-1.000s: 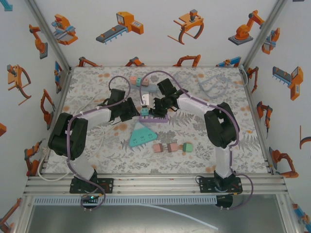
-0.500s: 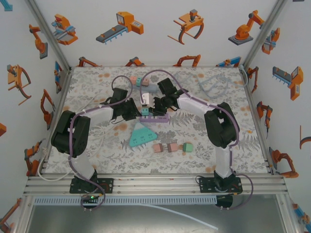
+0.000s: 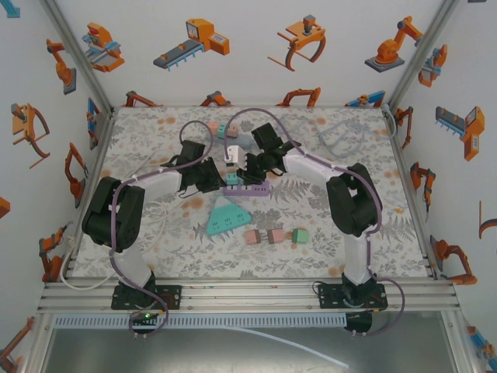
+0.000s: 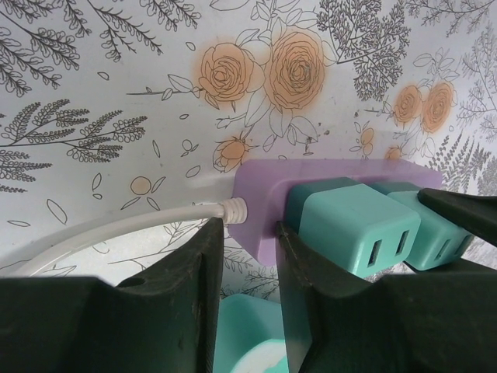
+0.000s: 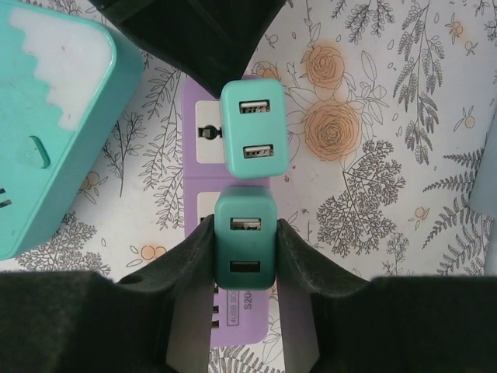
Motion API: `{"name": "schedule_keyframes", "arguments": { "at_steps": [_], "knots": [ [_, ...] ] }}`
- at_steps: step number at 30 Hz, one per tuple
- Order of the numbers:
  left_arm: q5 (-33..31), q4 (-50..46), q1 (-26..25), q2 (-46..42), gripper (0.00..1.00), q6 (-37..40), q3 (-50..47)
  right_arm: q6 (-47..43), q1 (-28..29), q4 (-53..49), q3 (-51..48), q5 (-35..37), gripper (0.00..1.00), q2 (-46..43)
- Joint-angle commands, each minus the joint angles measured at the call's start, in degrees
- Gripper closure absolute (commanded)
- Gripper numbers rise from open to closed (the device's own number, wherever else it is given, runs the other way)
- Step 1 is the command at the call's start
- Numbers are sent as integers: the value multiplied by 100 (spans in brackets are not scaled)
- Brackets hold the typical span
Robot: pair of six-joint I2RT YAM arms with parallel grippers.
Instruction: Pull the plug off the socket
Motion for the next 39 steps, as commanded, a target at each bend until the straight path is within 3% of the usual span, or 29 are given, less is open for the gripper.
{"name": "schedule_keyframes", "arguments": {
  "at_steps": [1,15,21,31,35,39],
  "knots": [
    [-431,-747,-94,409,66,167,-150,216,-6,154,297,-367,84,-42],
    [-396,-800,-142,148,67,174,-37,252,-7,222,3,-176,85,-619],
    [-402,-877,-151,-20,67,226,241,872,-7,746,-637,44,85,-1401],
    [-410,-1138,-139,-349,63,567,858,4100,-152,978,-1746,851,85,-3192],
    [-470,-1201,-132,-623,60,735,942,5912,-556,968,-2168,833,89,-3719],
    [-502,-1367,-134,-1062,59,980,980,7059,-1000,1072,-2672,618,88,-4124]
  ]
}}
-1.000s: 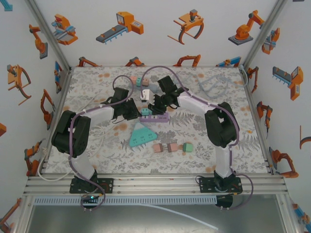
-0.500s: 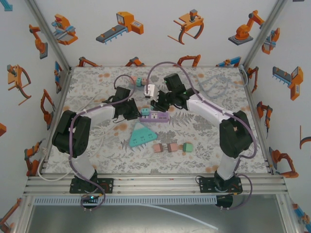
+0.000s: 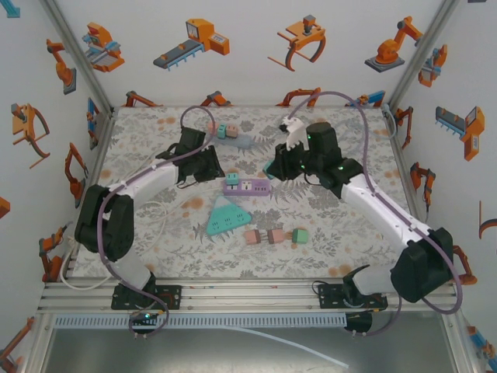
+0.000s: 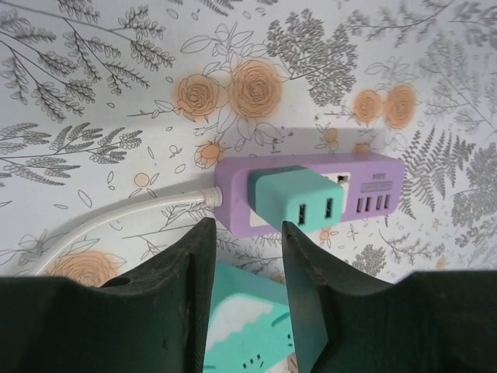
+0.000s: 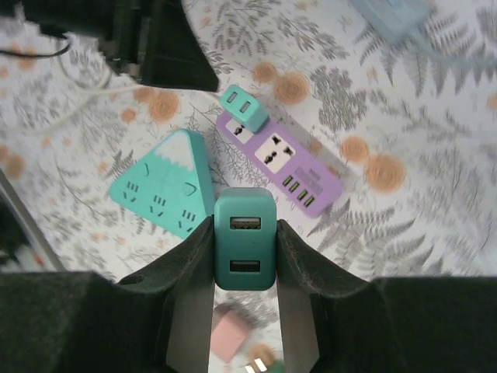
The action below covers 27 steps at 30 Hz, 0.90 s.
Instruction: Pull the plug off the socket
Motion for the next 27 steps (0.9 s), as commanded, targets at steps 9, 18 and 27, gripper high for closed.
{"name": "schedule_keyframes", "arguments": {
  "at_steps": [9,18,27],
  "knots": [
    [1543,975,-342,-2292,54,1982,-1015,3014,-1214,520,-2072,264,88,-1401],
    [2328,1465,-1344,-3838,31,3558,-2194,3595,-1957,327,-3794,812,88,-2727],
    [1638,1111,-2062,-4531,5,4334,-2685,3619,-2035,-311,-4657,1214,86,-3758]
  ]
}}
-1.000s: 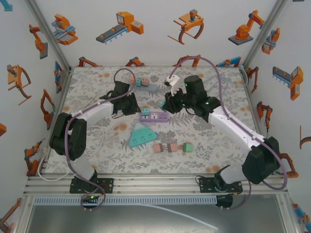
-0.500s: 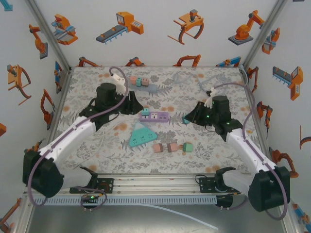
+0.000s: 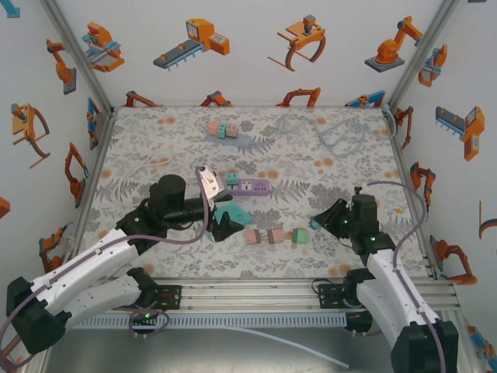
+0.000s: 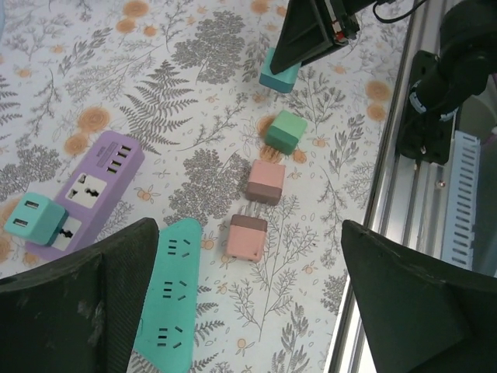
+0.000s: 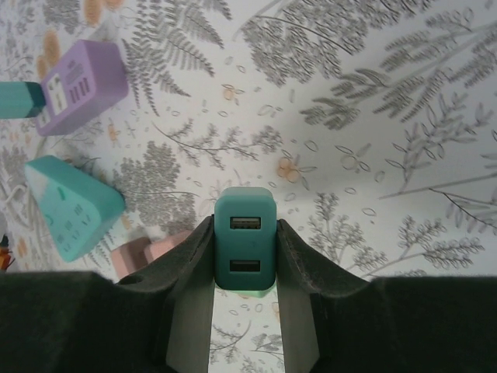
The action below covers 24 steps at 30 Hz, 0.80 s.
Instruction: Pull the plug off the socket
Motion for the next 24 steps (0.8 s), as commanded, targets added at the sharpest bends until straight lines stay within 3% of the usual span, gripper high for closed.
{"name": "schedule_keyframes", "arguments": {
  "at_steps": [1,7,12,17,21,24],
  "knots": [
    [-422,128,-48,-165,4,312,-193,40,-41,-239,-145,167,87,-205],
    [-940,416,-57,-156,0,124,-288,-120,-42,-462,-162,75,84,-166],
    [-1203,523,-57,-236,3,45,-383,-151,-41,291,-284,-816,83,344],
    [-1364,553,-57,-284,3,-5,-450,-77,-33,442,-260,-1008,80,727],
    [-1458,621,-57,-273,3,-79,-458,84,-27,306,-264,-849,61,756],
    [-1608,685,-57,-273,3,-104,-473,152,-24,90,-273,-729,55,758]
  ]
}}
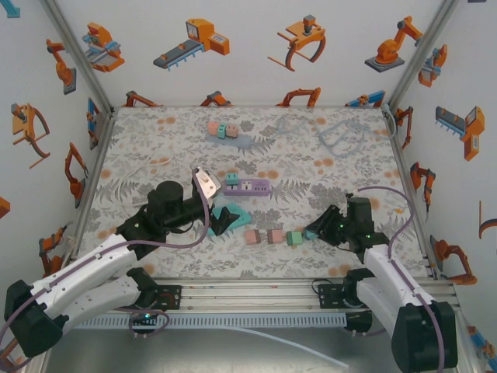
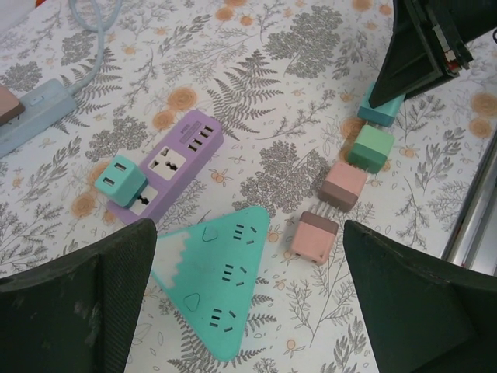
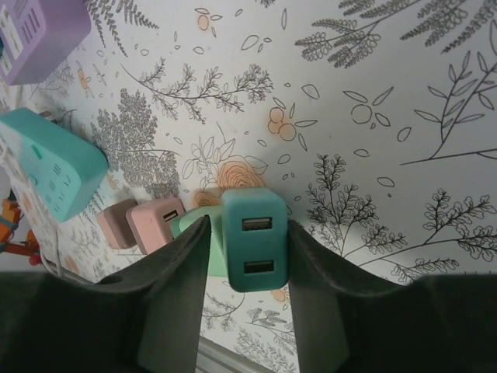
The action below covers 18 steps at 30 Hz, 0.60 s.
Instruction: Pull the plug off the socket
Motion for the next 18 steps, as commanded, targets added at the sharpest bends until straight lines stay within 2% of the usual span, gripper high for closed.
{"name": "schedule_keyframes", "arguments": {
  "at_steps": [1,5,12,18],
  "knots": [
    [-225,245,-27,-75,3,-115,-74,106,-4,-250,-52,118,53,-7],
    [-325,254,-27,-38,3,-108,-61,80,-4,-525,-35,295,45,-148],
    [-503,258,-27,2,3,-189,-52,40,-4,-1269,142,893,37,-578],
    [-953,26,-27,49,3,-349,60,-244,-4,-1497,542,995,36,-917]
  ]
}}
